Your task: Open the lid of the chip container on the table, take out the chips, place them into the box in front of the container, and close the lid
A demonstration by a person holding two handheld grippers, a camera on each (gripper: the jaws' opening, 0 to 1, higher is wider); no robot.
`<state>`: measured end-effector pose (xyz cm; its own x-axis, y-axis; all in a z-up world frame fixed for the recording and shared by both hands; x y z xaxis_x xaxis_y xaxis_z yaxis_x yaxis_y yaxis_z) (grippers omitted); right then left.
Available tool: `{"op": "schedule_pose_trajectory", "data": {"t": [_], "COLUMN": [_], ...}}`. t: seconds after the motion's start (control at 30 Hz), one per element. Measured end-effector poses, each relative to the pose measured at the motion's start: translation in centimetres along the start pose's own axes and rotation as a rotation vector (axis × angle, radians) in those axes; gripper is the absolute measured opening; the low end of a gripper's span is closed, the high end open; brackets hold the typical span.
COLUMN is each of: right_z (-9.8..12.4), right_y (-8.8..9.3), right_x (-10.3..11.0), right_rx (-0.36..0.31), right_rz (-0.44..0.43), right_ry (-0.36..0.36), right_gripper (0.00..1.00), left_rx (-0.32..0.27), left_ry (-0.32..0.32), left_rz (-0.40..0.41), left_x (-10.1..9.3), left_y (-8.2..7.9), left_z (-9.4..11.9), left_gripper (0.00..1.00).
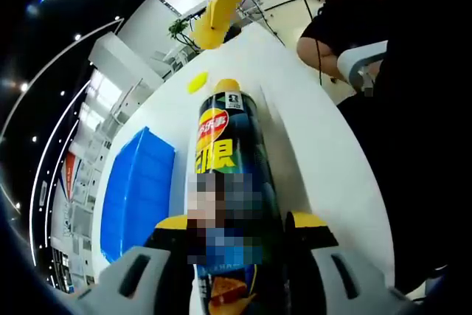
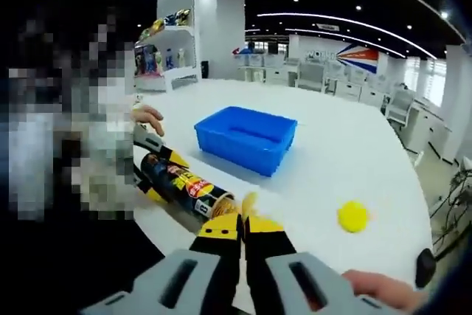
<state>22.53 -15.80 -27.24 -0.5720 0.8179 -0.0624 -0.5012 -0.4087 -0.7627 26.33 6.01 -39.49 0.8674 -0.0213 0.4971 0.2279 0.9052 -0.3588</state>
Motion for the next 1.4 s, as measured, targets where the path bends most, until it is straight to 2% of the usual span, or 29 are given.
{"op": "schedule_pose_trajectory", "data": {"t": [0.17,0.3,0.6,0.7,0.83,0.93,1.03,1.2,1.33,1.4], "right_z": [3.4,5.3,6.0,6.4,6.2,4.4,2.4,-3.6,-8.5,-11.8], "right_y": [-2.4,-4.0,-6.3,-8.5,-12.5,-15.4,-17.3,-21.1,-22.5,-21.9], "right_x": [1.6,3.0,4.5,4.7,5.2,4.8,4.3,3.5,3.3,1.7], "right_rx": [-0.04,-0.06,-0.08,-0.09,-0.115,-0.114,-0.11,-0.097,-0.085,-0.047], "right_rz": [0.105,0.185,0.313,0.35,0.41,0.464,0.478,0.482,0.477,0.486], "right_ry": [0.041,0.066,0.105,0.091,0.062,0.071,0.068,0.051,0.056,0.061], "right_gripper": [0.01,0.01,0.01,0.01,0.01,0.01,0.01,0.01,0.01,0.01], "left_rx": [0.0,0.002,-0.004,-0.001,-0.001,0.003,0.006,0.006,0.006,0.007], "left_ry": [-0.001,-0.001,-0.004,-0.005,-0.006,-0.009,-0.016,-0.017,-0.018,-0.019], "left_rz": [0.0,0.0,-0.001,-0.002,0.0,0.002,0.002,0.004,0.006,0.005], "left_x": [0.0,-0.1,-0.2,-0.1,-0.1,-0.2,-0.2,-0.2,-0.2,-0.2], "left_y": [0.0,0.0,0.0,0.0,0.0,0.0,0.0,0.0,0.0,0.0], "left_z": [0.0,0.0,0.1,0.1,0.0,0.1,0.1,0.1,0.2,0.2], "left_gripper": [0.49,0.49,0.49,0.49,0.49,0.49,0.49,0.49,0.49,0.49]}}
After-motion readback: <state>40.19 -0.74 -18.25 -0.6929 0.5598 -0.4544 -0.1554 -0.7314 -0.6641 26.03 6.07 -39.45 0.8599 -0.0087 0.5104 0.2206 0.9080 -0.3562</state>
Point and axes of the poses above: the point that each gripper's makers call its tool centre point, and the gripper's own axes: z roughly backward along the fingers, x roughly to its left, y roughly out of its underside, the point moved 5 cm from there along z, roughly backward along the fingers, and after that the axes turned 11 degrees about x, right-handed, at the moved point
